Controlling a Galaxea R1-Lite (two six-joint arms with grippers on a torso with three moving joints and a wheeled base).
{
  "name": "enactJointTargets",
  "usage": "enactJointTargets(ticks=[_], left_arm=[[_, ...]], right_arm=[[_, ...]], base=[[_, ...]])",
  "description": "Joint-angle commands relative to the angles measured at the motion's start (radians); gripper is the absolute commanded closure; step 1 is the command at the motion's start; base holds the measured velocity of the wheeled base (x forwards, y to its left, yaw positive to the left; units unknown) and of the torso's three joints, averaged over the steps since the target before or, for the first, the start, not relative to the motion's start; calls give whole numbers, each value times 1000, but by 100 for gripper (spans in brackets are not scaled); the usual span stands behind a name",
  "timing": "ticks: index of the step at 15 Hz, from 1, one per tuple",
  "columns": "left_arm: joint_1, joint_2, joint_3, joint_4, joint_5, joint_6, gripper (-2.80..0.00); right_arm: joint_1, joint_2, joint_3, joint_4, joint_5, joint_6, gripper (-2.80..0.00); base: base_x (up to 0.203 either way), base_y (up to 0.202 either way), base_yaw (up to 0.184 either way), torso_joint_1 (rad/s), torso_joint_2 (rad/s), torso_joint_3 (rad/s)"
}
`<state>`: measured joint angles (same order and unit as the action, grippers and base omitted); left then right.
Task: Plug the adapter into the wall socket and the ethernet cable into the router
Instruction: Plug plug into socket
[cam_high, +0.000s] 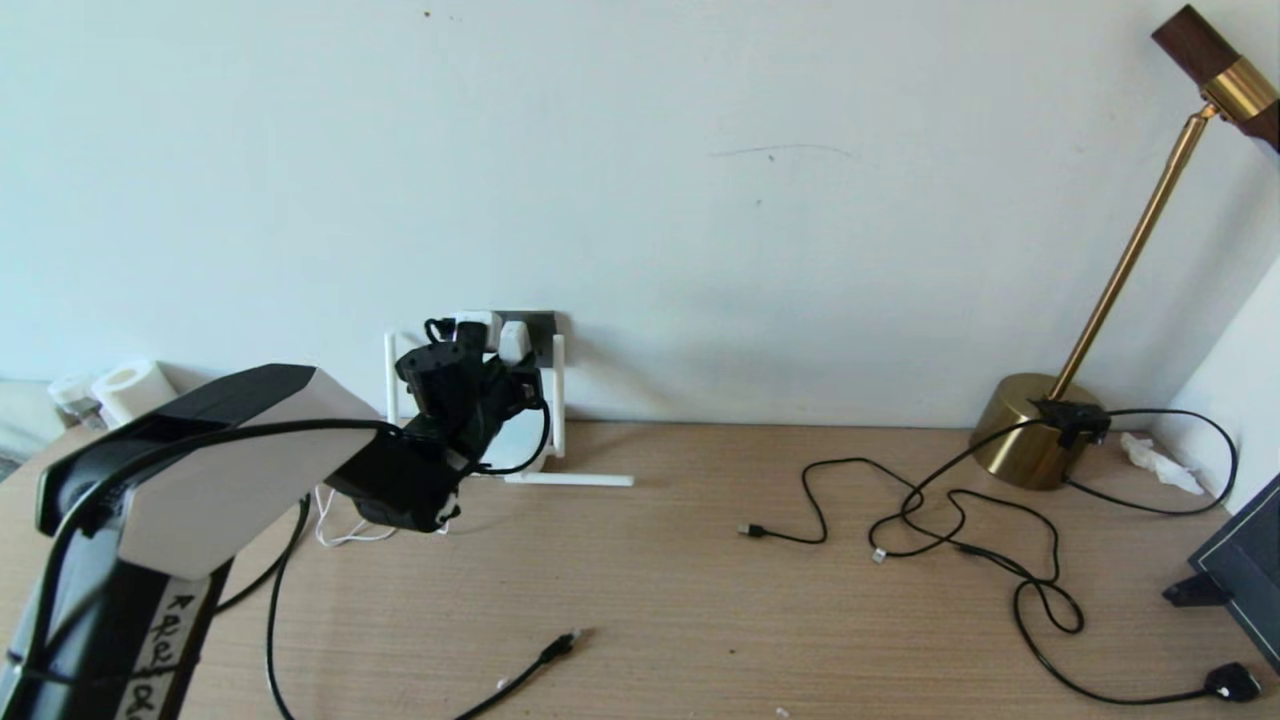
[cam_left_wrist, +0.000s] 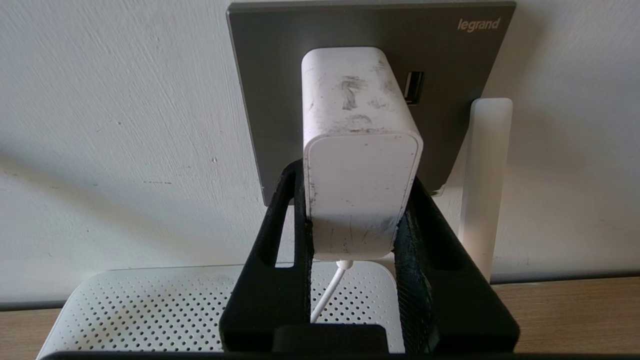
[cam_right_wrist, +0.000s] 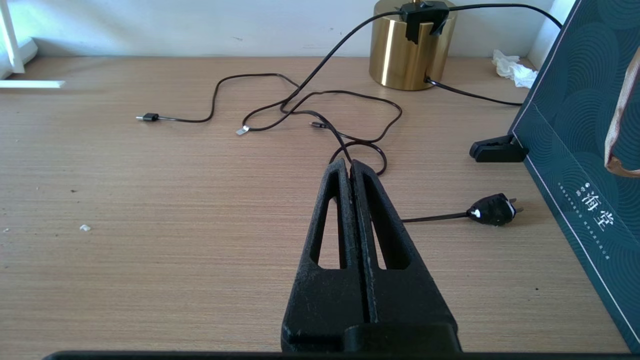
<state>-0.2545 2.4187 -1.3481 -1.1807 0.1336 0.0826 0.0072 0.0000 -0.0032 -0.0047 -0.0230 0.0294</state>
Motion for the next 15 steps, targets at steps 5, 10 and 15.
enactJointTargets(ticks=[5, 10, 15], left_arm=[[-9, -18, 35, -8, 6, 0, 0], [-8, -9, 27, -7, 6, 0, 0], [-8, -20, 29, -5, 4, 2, 0]], right_arm=[[0, 2, 0, 0, 0, 0, 0], [0, 2, 0, 0, 0, 1, 0], [0, 2, 0, 0, 0, 1, 0]], base=[[0, 0, 0, 0, 0, 0], [0, 0, 0, 0, 0, 0], [0, 0, 0, 0, 0, 0]])
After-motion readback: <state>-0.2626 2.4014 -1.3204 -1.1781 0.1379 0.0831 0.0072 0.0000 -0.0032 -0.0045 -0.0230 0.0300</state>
